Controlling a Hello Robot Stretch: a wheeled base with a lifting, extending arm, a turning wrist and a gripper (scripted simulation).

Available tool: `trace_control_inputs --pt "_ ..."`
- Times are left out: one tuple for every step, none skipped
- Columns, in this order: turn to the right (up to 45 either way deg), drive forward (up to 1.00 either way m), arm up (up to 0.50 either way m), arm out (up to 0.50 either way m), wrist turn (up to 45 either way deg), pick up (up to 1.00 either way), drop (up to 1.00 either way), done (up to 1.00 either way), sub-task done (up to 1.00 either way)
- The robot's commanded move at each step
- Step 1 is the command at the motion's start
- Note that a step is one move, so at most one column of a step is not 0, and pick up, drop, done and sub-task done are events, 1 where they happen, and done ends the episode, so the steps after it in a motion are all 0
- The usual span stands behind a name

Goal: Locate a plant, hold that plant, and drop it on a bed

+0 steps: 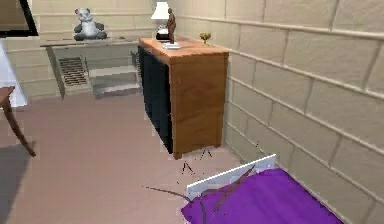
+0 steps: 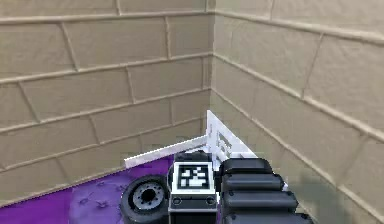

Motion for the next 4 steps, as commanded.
trace_control_inputs --pt "-45.0 0.0 0.0 0.0 0.0 0.0 0.0 0.0 0.0" --pt "-45.0 0.0 0.0 0.0 0.0 0.0 0.0 0.0 0.0" --pt "-6.0 0.0 0.0 0.0 0.0 0.0 0.0 0.0 0.0" --pt "-3.0 0.0 0.0 0.0 0.0 0.0 0.0 0.0 0.0"
